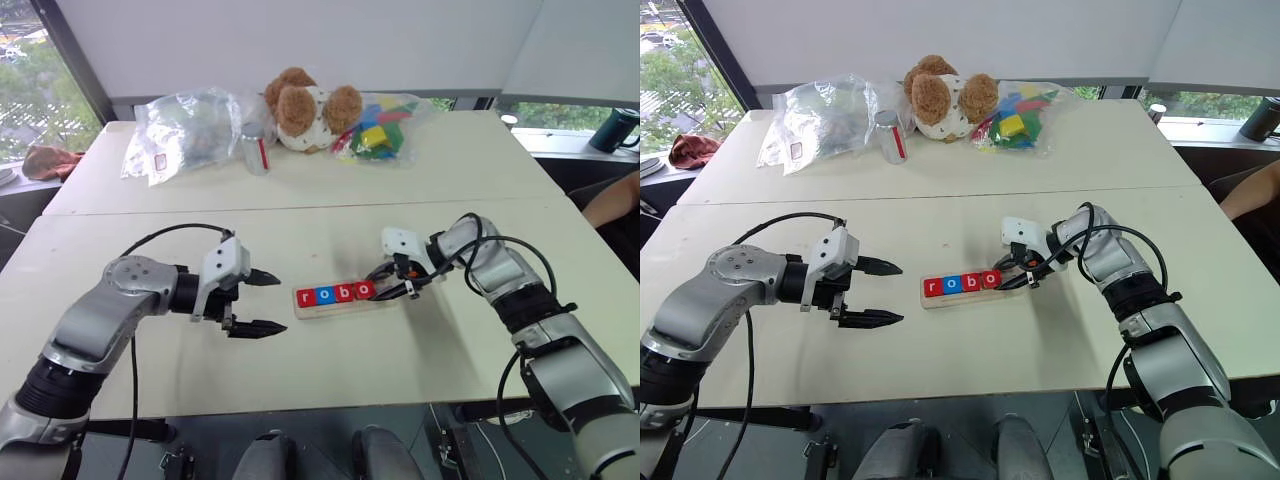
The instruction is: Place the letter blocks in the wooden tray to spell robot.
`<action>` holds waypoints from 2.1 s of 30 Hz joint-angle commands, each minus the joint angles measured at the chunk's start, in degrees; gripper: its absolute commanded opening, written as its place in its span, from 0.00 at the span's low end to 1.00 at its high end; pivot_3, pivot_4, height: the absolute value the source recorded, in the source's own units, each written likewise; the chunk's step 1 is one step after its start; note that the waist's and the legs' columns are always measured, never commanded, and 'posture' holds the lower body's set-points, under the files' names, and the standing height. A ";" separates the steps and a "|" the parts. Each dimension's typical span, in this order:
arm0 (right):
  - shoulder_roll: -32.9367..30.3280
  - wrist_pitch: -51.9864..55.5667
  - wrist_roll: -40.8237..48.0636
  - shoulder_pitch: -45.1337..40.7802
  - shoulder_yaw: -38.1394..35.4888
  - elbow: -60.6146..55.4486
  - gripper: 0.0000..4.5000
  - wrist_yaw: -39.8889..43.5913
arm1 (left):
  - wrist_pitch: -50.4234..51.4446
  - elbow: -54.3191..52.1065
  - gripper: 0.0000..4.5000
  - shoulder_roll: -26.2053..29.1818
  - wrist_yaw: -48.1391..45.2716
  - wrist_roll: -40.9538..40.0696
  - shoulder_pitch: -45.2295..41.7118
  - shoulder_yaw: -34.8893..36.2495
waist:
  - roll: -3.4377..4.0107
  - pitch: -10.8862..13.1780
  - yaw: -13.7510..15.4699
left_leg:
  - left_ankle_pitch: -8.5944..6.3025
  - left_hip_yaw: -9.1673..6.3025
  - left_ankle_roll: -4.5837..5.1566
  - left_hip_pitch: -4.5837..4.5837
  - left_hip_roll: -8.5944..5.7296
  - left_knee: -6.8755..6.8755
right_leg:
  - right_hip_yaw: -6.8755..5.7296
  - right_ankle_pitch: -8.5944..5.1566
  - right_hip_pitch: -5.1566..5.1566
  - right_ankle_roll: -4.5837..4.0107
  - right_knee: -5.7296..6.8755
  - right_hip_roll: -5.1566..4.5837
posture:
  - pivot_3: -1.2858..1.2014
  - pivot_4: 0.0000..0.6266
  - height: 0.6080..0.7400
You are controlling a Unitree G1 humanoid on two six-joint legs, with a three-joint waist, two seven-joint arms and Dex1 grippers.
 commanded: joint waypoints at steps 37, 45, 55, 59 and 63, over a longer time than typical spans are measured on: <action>-1.97 0.88 2.19 2.25 -4.93 -9.33 0.99 -3.49 | -1.58 2.11 1.00 -0.64 0.02 -0.45 -1.08 1.39 | 0.00 0.00 0.17 | 0.04 -0.03 -0.09 -0.02 0.00 -0.01 | -0.02 0.00 -0.01 0.00 -0.01 -0.02 | 0.52 0.24 1.00; -0.62 0.36 1.23 3.62 -4.31 -9.46 0.99 -5.25 | -1.78 2.89 1.00 -1.18 -0.25 -0.21 -2.00 0.82 | 0.00 0.00 -0.06 | 0.01 -0.01 -0.02 -0.02 0.00 -0.01 | -0.01 0.00 -0.02 0.00 -0.01 -0.01 | 0.52 0.24 1.00; 1.60 -3.52 -1.03 0.42 -3.56 -2.47 0.99 -7.57 | -1.60 2.96 1.00 -1.39 0.17 -0.21 -1.61 0.96 | 0.00 0.00 0.06 | 0.02 -0.01 -0.04 -0.02 0.00 -0.01 | -0.02 0.00 -0.01 0.00 -0.01 -0.01 | 0.52 0.24 1.00; 2.08 -3.53 -0.64 0.17 -3.87 -2.15 0.99 -7.47 | -1.33 2.69 1.00 -1.41 0.51 -0.43 -1.43 1.23 | 0.00 0.00 0.01 | 0.05 -0.01 -0.10 -0.02 0.00 -0.01 | -0.02 0.00 -0.01 0.00 -0.01 0.00 | 0.52 0.24 1.00; -0.05 1.49 3.02 1.03 -7.03 -8.97 0.99 -6.23 | -0.86 1.63 1.00 -0.95 0.73 -1.08 -0.82 1.99 | 0.01 0.00 0.02 | 0.05 -0.01 -0.09 -0.03 0.00 -0.01 | -0.02 0.00 -0.02 0.00 -0.01 -0.01 | 0.52 0.24 1.00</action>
